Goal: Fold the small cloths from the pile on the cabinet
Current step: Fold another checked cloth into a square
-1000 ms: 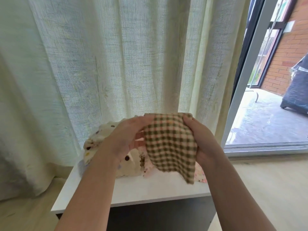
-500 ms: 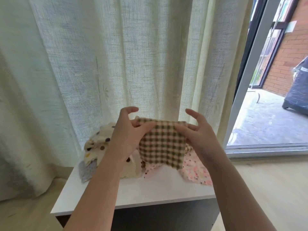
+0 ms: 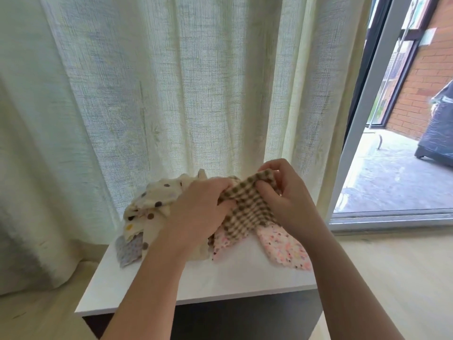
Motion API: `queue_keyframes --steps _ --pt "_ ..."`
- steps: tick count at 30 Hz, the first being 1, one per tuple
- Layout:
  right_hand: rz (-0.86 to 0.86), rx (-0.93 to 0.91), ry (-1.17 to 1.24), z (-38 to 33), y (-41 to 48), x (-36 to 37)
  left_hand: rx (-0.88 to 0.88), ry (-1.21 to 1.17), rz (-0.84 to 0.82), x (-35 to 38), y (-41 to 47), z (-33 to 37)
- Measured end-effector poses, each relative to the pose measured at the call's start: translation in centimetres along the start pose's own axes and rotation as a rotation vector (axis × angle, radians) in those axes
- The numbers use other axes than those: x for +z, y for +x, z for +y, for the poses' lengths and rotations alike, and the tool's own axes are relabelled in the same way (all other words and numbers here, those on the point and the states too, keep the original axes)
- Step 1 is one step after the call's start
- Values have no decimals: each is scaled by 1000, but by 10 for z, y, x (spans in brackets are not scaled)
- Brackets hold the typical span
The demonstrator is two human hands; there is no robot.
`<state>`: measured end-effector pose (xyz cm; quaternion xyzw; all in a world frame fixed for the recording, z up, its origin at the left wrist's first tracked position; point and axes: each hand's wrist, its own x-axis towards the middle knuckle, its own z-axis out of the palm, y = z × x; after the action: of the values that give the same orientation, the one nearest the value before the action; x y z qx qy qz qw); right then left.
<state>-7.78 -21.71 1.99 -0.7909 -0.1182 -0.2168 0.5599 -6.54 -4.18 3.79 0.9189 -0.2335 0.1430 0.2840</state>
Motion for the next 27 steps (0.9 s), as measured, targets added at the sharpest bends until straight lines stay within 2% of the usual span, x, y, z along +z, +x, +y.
queue_keyframes --steps 2,4,6,10,16,22,27 --pt "-91 80 41 5 1 -7 -62 -81 2 -2 0 -2" --pt "-179 129 -33 12 2 -14 -149 -252 -1 -6 4 -11" --pt "-170 130 -67 16 2 -16 -192 -389 -4 -10 5 -19" --pt "-135 59 -21 11 2 -12 -68 -473 -85 -11 0 -17" --pt "-51 -58 -14 -9 -1 -9 150 -313 132 -14 -3 -6" --pt "-45 -140 -134 -16 -3 -15 163 -174 153 -20 -6 -9" --pt "-45 -108 -200 -13 -2 -18 144 -133 146 -20 -6 -10"
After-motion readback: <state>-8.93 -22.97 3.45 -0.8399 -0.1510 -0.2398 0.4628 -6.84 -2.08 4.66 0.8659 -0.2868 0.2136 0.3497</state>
